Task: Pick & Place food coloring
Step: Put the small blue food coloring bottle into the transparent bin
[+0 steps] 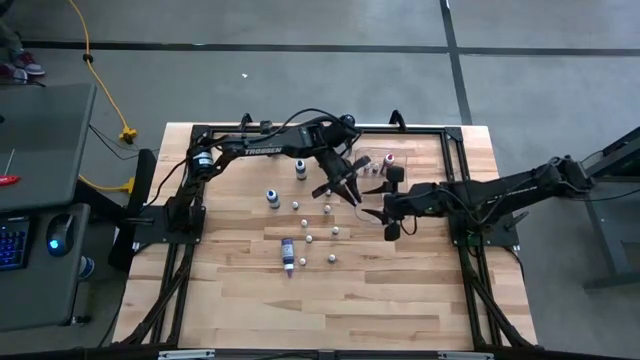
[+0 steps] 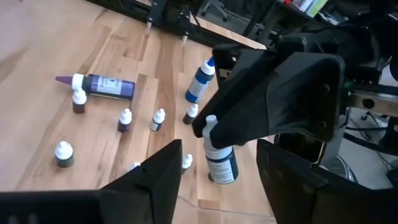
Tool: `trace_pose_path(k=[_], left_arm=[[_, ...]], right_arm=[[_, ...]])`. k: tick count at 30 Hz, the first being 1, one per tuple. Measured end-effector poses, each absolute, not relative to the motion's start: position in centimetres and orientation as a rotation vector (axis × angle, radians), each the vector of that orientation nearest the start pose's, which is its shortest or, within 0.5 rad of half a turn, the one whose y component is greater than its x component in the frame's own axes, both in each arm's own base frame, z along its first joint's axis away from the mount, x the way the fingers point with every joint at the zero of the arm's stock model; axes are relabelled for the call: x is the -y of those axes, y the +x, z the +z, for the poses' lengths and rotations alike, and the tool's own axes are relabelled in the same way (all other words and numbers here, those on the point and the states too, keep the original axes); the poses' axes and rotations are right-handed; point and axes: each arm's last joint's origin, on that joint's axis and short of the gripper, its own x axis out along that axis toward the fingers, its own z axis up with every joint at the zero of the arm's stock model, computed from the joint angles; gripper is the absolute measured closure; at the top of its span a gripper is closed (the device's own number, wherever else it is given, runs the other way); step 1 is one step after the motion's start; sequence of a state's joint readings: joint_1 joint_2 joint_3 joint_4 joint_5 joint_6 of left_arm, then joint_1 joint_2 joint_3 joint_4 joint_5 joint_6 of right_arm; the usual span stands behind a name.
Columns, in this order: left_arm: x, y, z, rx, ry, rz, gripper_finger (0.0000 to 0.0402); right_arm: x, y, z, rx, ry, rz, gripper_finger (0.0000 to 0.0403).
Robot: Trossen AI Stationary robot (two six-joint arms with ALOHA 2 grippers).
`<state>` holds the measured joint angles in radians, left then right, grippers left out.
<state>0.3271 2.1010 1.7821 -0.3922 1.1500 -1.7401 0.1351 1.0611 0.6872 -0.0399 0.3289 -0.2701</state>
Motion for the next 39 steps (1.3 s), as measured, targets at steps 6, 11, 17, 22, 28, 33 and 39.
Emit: trace_pose_path(k=[6, 11, 17, 22, 28, 33, 39], left_arm=[[-12.5, 45.1, 26.2, -1.138, -2.053, -0.141, 0.036], [-12.5, 45.2, 26.4, -1.135, -2.063, -0.16, 0.036], [-12.6, 45.2, 26.3, -1.138, -2.06, -0.162, 0.036], [-12.6, 45.2, 26.3, -1.133, -2.053, -0.163, 0.036], [-12.7, 45.2, 26.3, -1.121, -2.042, -0.163, 0.036], [-12.7, 45.3, 26.2, -1.103, -2.023, -0.163, 0.036], [-12.0, 45.5, 27.1, -1.107, -1.983, -0.241, 0.036]], right_arm=[[-2.0, 22.8, 26.1, -0.427, -0.349, -0.101, 0.0202], [-2.1, 23.2, 25.8, -0.442, -0.354, -0.101, 0.0201], [-2.1, 23.6, 25.4, -0.455, -0.36, -0.114, 0.0203], [-1.6, 23.9, 25.1, -0.471, -0.355, -0.133, 0.0202], [-1.0, 23.9, 25.1, -0.473, -0.316, -0.139, 0.0202], [-0.6, 23.8, 24.8, -0.509, -0.28, -0.155, 0.0203], [-0.3, 23.5, 24.1, -0.571, -0.29, -0.185, 0.0202]])
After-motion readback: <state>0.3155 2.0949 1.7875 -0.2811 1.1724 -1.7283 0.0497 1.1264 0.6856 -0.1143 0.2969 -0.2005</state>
